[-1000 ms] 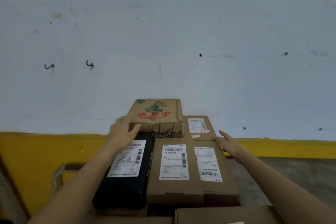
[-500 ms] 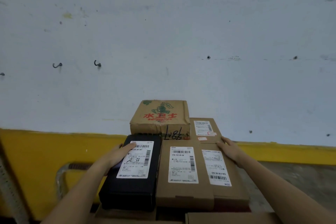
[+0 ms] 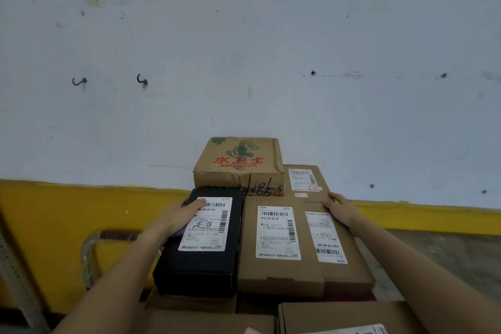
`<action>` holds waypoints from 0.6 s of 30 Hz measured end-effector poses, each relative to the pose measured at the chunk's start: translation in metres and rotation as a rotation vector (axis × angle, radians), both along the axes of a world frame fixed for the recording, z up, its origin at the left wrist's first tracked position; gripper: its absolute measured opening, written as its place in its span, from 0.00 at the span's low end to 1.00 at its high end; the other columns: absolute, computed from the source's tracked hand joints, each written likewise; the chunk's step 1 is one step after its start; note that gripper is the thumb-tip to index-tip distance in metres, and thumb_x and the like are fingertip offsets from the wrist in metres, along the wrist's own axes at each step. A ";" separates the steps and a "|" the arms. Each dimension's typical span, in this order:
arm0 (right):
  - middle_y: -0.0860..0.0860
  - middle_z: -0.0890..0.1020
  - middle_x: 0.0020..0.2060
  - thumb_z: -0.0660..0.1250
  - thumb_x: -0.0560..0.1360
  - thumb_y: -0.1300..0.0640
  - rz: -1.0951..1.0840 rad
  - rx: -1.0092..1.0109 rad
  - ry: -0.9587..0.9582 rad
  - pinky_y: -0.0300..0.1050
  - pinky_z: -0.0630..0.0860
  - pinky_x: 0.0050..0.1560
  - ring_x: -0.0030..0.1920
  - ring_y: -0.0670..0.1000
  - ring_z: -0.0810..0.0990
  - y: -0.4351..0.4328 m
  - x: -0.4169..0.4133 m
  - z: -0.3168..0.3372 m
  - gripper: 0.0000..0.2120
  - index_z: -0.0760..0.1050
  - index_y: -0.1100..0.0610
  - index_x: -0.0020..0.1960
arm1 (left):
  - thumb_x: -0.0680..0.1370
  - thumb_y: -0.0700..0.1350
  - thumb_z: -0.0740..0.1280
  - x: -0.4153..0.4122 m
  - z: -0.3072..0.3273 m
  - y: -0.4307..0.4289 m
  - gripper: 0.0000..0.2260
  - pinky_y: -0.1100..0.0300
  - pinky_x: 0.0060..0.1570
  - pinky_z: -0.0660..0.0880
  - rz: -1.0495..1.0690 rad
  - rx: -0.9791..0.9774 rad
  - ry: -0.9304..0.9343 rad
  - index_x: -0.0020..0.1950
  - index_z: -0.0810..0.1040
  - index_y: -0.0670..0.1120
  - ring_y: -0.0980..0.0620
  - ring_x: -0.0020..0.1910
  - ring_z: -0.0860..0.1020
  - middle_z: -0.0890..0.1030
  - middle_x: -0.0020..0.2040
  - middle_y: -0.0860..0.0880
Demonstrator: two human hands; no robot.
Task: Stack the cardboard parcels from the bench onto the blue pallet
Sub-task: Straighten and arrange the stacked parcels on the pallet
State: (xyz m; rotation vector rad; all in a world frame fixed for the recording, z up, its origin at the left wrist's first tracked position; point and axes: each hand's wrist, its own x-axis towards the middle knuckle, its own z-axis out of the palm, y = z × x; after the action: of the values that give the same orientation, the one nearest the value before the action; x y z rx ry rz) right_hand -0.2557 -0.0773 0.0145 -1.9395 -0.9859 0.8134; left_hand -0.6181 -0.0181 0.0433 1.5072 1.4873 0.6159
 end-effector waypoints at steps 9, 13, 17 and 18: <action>0.57 0.66 0.72 0.59 0.79 0.49 -0.070 0.117 -0.181 0.54 0.66 0.67 0.70 0.59 0.67 -0.020 -0.014 0.019 0.26 0.57 0.54 0.75 | 0.75 0.67 0.57 -0.027 0.007 -0.009 0.28 0.45 0.57 0.72 0.016 -0.102 -0.020 0.68 0.69 0.50 0.40 0.60 0.73 0.74 0.63 0.43; 0.54 0.70 0.69 0.58 0.79 0.50 0.065 0.211 -0.191 0.52 0.67 0.65 0.68 0.58 0.70 -0.032 -0.051 0.031 0.25 0.59 0.51 0.74 | 0.74 0.67 0.58 -0.027 0.011 -0.017 0.25 0.49 0.48 0.75 -0.013 -0.119 -0.051 0.62 0.73 0.52 0.43 0.51 0.77 0.79 0.53 0.47; 0.52 0.64 0.73 0.58 0.79 0.48 0.111 0.200 -0.122 0.50 0.64 0.68 0.71 0.55 0.66 -0.036 -0.089 0.026 0.25 0.59 0.48 0.74 | 0.75 0.64 0.61 -0.018 0.012 -0.023 0.22 0.49 0.53 0.73 -0.035 -0.107 -0.035 0.57 0.77 0.48 0.46 0.50 0.78 0.82 0.50 0.48; 0.52 0.64 0.73 0.58 0.79 0.48 0.101 0.198 -0.089 0.50 0.65 0.69 0.70 0.55 0.66 -0.036 -0.096 0.024 0.25 0.59 0.48 0.74 | 0.75 0.63 0.62 -0.017 0.011 -0.025 0.21 0.48 0.57 0.73 -0.046 -0.105 -0.027 0.57 0.77 0.48 0.44 0.52 0.79 0.82 0.51 0.47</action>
State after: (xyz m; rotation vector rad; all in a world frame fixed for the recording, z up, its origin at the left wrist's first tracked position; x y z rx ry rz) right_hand -0.3520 -0.1133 0.0383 -1.7803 -1.1804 0.6633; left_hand -0.6355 -0.0427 0.0543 1.4430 1.4381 0.5207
